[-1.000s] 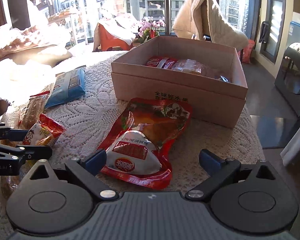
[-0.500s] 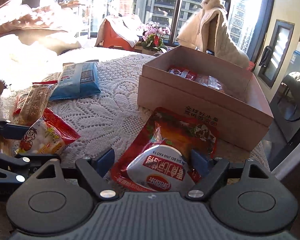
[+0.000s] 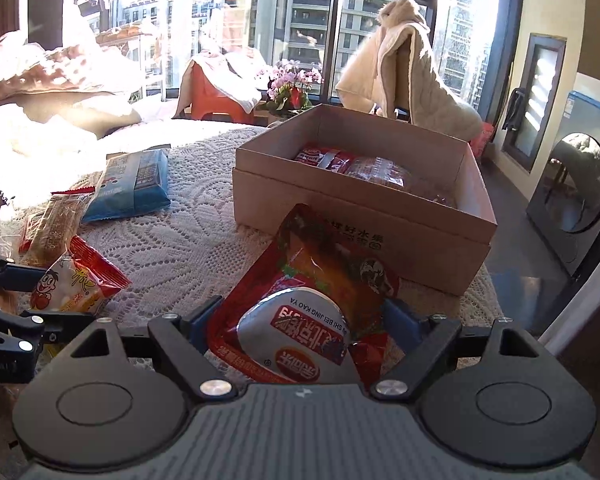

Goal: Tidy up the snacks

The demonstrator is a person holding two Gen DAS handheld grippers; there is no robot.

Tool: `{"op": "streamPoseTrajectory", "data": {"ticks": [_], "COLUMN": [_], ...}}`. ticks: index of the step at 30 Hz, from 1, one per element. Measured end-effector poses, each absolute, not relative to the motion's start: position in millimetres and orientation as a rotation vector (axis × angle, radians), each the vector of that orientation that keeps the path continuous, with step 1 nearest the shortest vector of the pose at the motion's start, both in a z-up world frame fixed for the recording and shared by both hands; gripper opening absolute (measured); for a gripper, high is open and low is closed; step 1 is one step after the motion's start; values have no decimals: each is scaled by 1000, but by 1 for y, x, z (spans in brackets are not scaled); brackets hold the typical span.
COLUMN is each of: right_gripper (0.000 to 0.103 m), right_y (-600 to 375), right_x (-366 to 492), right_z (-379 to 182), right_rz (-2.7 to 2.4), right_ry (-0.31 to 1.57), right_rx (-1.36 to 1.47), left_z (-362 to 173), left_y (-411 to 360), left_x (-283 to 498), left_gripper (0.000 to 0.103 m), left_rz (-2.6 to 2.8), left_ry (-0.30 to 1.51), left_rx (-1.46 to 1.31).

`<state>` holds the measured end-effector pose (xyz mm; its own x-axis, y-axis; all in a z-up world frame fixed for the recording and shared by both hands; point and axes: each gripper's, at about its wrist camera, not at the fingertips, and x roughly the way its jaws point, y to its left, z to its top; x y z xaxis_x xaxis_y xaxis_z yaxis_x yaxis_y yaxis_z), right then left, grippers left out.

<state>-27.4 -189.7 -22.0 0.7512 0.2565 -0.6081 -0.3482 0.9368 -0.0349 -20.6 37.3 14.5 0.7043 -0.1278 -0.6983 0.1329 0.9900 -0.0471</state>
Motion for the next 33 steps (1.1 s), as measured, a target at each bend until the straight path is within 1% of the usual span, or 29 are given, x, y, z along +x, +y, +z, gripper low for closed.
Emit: {"op": "streamPoseTrajectory", "data": {"ticks": [5,13,17,22,28,30,33], "right_gripper": [87,87,87,87,88,88,88], "right_y": [-205,-212,-218,-216,-208,-207,-199], "right_x": [-22,-47,-45,-33,-37,-22,-3], "right_z": [-21,-11,-8,-10,-7,-11,-23], "right_rz": [351,390,378,390,324,290,336], "right_ry": [732,663,690,777,742,775,881], "right_rx": [-17,-125,-48,69,-37,3,77], "left_z": [14,14,17,20,20,20,19], "left_y": [38,38,37,33,29,28,28], "left_x": [-20,-20,-17,-11,-3,-1,0], "left_gripper": [60,60,60,60,61,61,61], "left_rz": [-147,-145,-142,-159,-156,-154,-159], "left_ry": [776,776,796,834,852,852,852], "left_rx": [8,7,0,23,26,29,32]}}
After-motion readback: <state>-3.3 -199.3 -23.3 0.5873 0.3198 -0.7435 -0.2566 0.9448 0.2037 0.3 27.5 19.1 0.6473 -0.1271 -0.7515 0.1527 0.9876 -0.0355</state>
